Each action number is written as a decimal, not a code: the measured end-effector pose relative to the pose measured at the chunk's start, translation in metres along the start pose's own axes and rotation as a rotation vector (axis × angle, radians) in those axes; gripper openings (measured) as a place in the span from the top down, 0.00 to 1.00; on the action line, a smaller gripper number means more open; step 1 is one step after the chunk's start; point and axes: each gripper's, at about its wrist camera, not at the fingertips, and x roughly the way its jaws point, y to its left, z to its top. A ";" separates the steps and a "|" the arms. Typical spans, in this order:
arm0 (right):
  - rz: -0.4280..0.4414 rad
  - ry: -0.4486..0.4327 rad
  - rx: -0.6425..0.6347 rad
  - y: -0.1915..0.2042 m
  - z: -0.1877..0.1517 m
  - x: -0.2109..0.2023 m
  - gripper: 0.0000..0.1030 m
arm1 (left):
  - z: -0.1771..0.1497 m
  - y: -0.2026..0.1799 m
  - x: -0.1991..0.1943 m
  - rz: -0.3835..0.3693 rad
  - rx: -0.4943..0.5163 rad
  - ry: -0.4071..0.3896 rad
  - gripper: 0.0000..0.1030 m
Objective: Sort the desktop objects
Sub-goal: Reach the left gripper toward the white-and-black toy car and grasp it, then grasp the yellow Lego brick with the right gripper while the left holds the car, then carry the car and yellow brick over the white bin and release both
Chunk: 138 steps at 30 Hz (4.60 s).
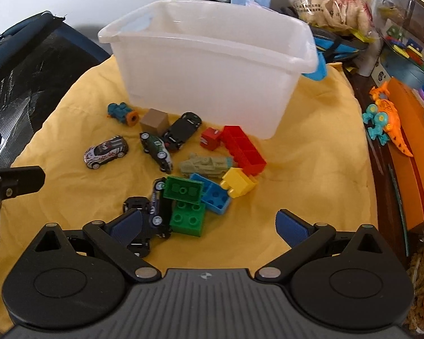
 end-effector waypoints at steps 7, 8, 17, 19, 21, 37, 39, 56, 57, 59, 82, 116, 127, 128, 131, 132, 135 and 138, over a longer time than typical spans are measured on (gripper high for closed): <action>0.007 -0.009 -0.006 -0.009 -0.013 -0.004 0.00 | -0.014 -0.018 0.017 -0.005 0.009 0.096 0.20; 0.001 -0.017 -0.014 -0.010 -0.014 -0.005 0.00 | -0.016 -0.020 0.019 0.001 0.011 0.103 0.20; 0.085 -0.006 -0.064 -0.024 -0.024 -0.003 0.07 | -0.022 -0.030 0.035 -0.095 0.008 0.130 0.21; 0.073 0.001 -0.075 -0.028 -0.024 -0.002 0.10 | -0.020 -0.034 0.042 -0.138 -0.013 0.137 0.21; 0.042 -0.006 -0.109 -0.032 -0.025 -0.003 0.11 | -0.020 -0.039 0.051 -0.163 -0.044 0.155 0.25; 0.034 -0.003 -0.208 -0.053 -0.024 0.014 0.30 | -0.020 -0.051 0.100 -0.113 -0.060 0.204 0.81; 0.082 -0.015 -0.199 -0.050 -0.021 0.018 0.31 | -0.021 -0.042 0.099 -0.132 -0.081 0.207 0.81; 0.022 -0.032 0.155 -0.044 0.011 0.061 0.52 | -0.012 -0.035 0.107 -0.134 0.086 0.176 0.78; 0.023 -0.022 0.183 -0.046 0.012 0.064 0.54 | -0.011 -0.035 0.107 -0.136 0.091 0.175 0.78; 0.042 -0.003 0.229 -0.051 0.011 0.067 0.63 | -0.010 -0.036 0.107 -0.139 0.105 0.172 0.78; 0.028 -0.147 0.114 -0.043 -0.001 0.000 0.73 | -0.001 -0.033 0.054 -0.088 0.115 0.006 0.80; 0.077 -0.388 0.024 -0.048 0.087 -0.052 0.73 | 0.140 -0.016 -0.005 0.095 0.149 -0.288 0.80; 0.058 -0.318 0.036 -0.058 0.135 -0.001 0.73 | 0.174 -0.020 0.067 0.155 0.156 -0.210 0.80; 0.056 -0.305 0.037 -0.059 0.138 0.005 0.73 | 0.176 -0.020 0.073 0.154 0.157 -0.200 0.80; 0.052 -0.274 0.042 -0.058 0.143 0.022 0.72 | 0.178 -0.022 0.091 0.147 0.157 -0.173 0.80; 0.049 -0.267 0.041 -0.057 0.144 0.027 0.72 | 0.178 -0.022 0.095 0.144 0.156 -0.167 0.79; 0.041 -0.243 0.042 -0.056 0.146 0.038 0.71 | 0.179 -0.021 0.106 0.142 0.149 -0.148 0.77; 0.029 -0.228 0.041 -0.055 0.147 0.045 0.55 | 0.179 -0.020 0.112 0.154 0.156 -0.140 0.71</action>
